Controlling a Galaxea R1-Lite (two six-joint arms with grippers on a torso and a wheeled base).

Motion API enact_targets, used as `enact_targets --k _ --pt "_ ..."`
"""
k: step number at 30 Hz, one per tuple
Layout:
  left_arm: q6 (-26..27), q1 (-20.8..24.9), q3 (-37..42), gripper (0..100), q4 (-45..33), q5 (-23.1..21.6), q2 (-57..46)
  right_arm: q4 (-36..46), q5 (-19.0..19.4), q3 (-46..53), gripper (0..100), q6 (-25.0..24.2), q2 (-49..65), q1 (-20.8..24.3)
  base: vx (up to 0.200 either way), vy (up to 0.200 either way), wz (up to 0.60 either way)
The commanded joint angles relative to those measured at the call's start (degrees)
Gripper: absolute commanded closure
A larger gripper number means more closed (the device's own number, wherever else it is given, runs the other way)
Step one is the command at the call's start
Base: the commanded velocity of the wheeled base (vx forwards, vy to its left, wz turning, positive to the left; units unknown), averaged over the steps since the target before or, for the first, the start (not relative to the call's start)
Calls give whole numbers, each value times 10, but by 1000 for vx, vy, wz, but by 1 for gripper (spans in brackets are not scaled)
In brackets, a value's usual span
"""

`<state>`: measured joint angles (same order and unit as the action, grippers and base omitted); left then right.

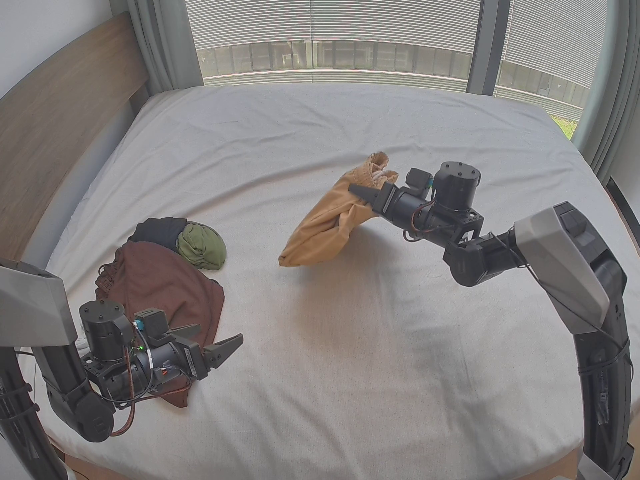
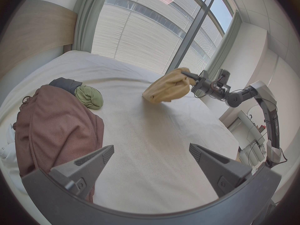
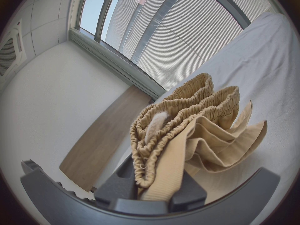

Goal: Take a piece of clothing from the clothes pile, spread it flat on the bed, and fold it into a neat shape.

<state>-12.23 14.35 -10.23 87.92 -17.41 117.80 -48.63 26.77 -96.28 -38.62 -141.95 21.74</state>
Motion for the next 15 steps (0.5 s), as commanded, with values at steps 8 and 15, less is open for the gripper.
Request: enact_targets --k 8,15 --pt "-1 0 2 0 5 0 16 -28 0 79 100 50 -73 -39 0 0 0" --pt "-1 0 1 0 5 -1 17 -100 0 158 100 47 -73 -49 0 0 0"
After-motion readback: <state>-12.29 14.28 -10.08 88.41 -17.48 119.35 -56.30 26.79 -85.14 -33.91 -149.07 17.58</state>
